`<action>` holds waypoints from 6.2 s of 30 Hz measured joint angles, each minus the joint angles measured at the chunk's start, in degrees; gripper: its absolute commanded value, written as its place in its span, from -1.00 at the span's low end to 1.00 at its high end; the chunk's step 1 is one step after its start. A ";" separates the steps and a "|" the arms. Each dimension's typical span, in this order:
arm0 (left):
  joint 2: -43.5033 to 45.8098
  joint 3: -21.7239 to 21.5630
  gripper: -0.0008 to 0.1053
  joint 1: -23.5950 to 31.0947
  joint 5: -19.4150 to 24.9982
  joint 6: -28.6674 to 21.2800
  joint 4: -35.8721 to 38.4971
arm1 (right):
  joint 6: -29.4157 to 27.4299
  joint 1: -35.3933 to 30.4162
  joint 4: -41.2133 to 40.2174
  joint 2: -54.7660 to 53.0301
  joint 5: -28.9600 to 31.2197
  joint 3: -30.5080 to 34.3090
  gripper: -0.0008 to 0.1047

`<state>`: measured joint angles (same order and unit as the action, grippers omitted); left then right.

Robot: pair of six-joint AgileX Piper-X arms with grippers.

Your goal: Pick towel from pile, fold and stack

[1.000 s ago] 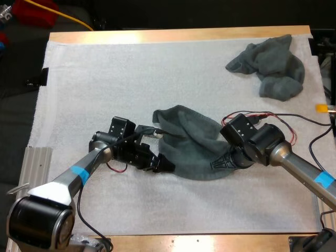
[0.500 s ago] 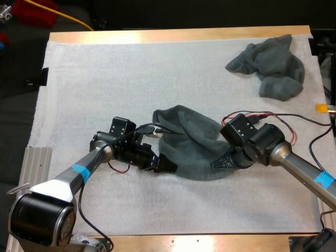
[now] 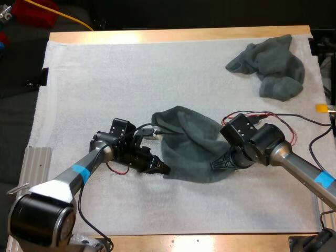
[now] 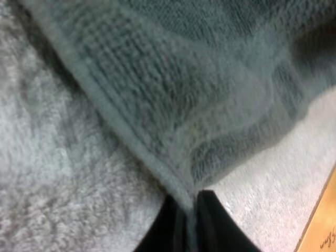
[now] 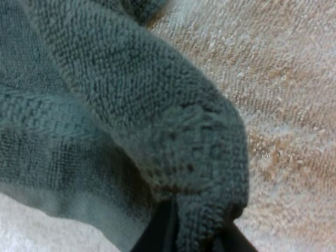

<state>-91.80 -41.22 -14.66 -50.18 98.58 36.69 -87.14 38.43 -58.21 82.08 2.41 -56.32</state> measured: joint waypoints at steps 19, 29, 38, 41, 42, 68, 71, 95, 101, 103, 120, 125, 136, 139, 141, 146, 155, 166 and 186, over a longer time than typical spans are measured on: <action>29.82 -9.01 -0.98 0.00 7.90 -0.77 16.28 | 0.43 0.00 2.77 -14.14 -1.21 -5.28 -0.97; 35.32 -26.14 -0.98 0.00 9.29 -0.77 26.93 | 2.46 0.00 1.56 -23.46 -1.21 -9.84 -0.97; 38.44 -28.70 -0.98 -8.34 15.59 0.30 34.86 | 4.41 4.19 -6.99 -27.49 -1.19 -14.43 -0.97; 38.80 -28.70 -0.98 -12.76 20.48 1.86 36.34 | 6.11 6.94 -10.90 -27.83 -1.19 -14.54 -0.97; 38.89 -28.70 -0.98 -14.30 22.34 2.15 37.01 | 6.41 7.83 -12.05 -27.81 -1.19 -14.54 -0.97; 37.34 -9.19 -0.98 -20.66 38.24 5.04 33.62 | 17.17 13.03 -7.81 -21.57 -0.03 -0.94 -0.97; 33.81 -9.06 -0.98 -15.25 34.74 2.90 31.52 | 17.33 9.80 -3.95 -18.73 -1.51 -0.96 -0.97; 6.35 -9.06 -0.98 7.53 5.32 15.87 6.06 | 30.80 -14.76 21.78 1.60 -28.45 -0.96 -0.97; 4.04 -9.06 -0.98 10.58 4.13 23.09 0.44 | 35.64 -16.55 28.91 6.03 -31.41 -0.96 -0.97; 4.05 -9.06 -0.98 11.57 4.02 25.08 -2.24 | 36.66 -16.73 31.34 7.02 -31.43 -0.96 -0.97; 4.05 -9.06 -0.86 14.66 3.86 38.26 -17.22 | 58.38 -19.17 52.07 7.55 -23.87 4.14 -0.77; 4.05 -9.06 -0.12 14.66 3.86 41.47 -21.61 | 60.13 -19.16 56.97 7.55 -23.72 5.41 -0.09; 4.05 -9.06 0.32 14.66 -5.99 40.28 -24.10 | 60.55 -19.16 79.68 7.55 -23.83 5.45 0.32; 4.05 -9.06 0.32 14.66 -8.94 38.74 -24.06 | 60.46 -19.16 82.72 7.55 -25.75 5.45 0.32; 4.05 -9.06 0.32 14.66 -10.55 37.48 -23.84 | 59.52 -19.16 83.13 7.55 -27.88 5.45 0.32; 6.19 -9.06 0.32 14.66 -10.82 31.79 -21.03 | 56.25 -19.16 81.87 7.55 -32.45 5.45 0.32; 15.44 -9.06 0.32 14.61 -3.87 17.90 -8.83 | 46.07 -19.16 71.94 5.56 -35.65 5.45 0.32; 21.95 -9.06 0.32 14.61 6.28 2.27 8.68 | 28.47 -19.16 49.97 -3.97 -35.62 5.45 0.32; 36.20 -9.06 0.32 -0.39 18.63 -0.69 19.11 | 13.59 -12.50 30.02 -14.58 -38.34 5.45 -0.98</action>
<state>-55.60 -50.29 -15.05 -31.56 97.89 55.80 -73.56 25.94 -28.19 67.51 -35.93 -50.87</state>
